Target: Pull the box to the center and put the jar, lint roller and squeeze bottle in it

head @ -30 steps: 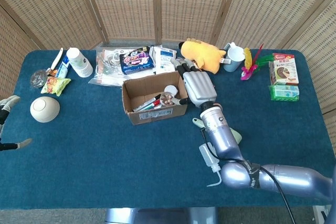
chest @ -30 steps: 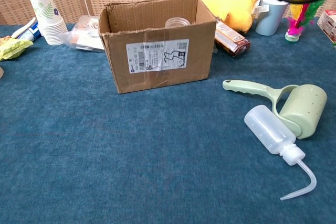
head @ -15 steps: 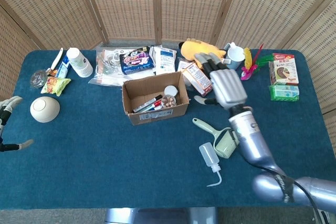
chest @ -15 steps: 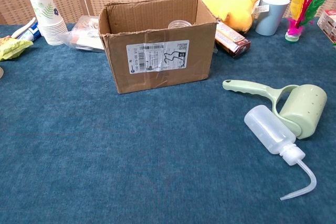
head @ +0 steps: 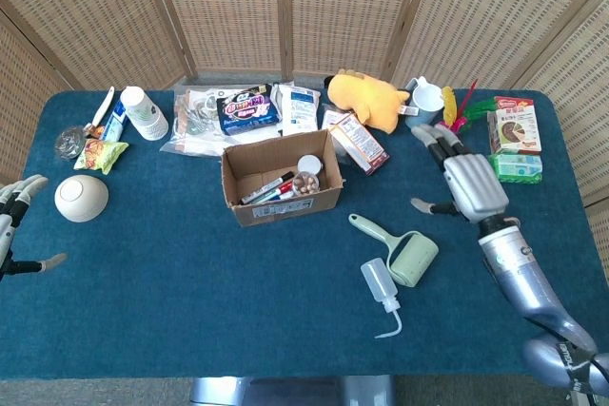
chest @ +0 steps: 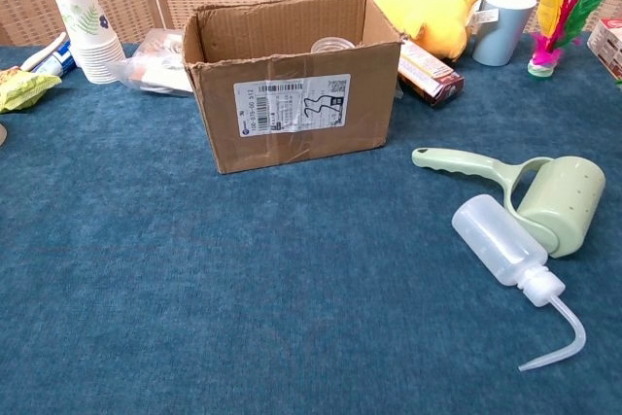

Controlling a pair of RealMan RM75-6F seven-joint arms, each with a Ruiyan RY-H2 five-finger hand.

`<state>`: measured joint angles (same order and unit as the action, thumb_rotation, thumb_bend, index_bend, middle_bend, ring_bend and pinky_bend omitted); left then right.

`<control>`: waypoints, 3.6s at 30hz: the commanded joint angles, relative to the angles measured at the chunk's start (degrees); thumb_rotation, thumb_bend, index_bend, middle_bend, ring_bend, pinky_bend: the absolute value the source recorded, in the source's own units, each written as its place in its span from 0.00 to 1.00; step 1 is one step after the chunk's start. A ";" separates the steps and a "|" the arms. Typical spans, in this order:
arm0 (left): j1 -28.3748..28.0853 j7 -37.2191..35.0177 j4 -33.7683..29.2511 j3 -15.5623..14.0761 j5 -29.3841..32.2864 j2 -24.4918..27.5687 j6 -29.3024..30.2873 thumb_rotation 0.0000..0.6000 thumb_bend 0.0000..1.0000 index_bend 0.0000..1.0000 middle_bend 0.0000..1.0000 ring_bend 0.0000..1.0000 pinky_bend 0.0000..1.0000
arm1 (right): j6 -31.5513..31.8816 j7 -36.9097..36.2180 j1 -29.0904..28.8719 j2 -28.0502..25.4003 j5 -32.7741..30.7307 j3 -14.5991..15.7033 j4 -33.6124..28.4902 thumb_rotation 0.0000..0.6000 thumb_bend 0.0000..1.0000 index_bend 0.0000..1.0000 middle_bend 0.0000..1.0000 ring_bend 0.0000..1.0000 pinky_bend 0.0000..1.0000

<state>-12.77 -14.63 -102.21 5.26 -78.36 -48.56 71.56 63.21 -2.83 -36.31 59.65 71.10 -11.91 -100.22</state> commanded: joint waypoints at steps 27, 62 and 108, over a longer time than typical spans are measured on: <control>-0.34 0.73 -0.17 -0.23 0.09 -0.22 -0.77 1.00 0.05 0.00 0.00 0.00 0.07 | -6.36 -5.60 2.14 3.99 25.34 15.02 22.40 1.00 0.00 0.04 0.00 0.02 0.21; -0.35 -0.56 0.41 -0.44 -0.24 -0.04 -1.06 1.00 0.05 0.00 0.00 0.00 0.08 | -2.48 -0.67 2.11 17.39 29.43 17.72 33.46 1.00 0.13 0.41 0.41 0.33 0.29; -0.78 0.02 0.23 -0.56 0.17 -0.28 -1.89 1.00 0.05 0.00 0.00 0.00 0.08 | 8.02 7.21 -5.10 1.91 21.89 -1.71 11.80 1.00 0.13 0.46 0.45 0.36 0.38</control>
<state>-13.56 -14.57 -102.01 4.68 -78.22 -48.85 69.65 73.63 1.32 -39.16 61.00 94.07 -11.83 -86.93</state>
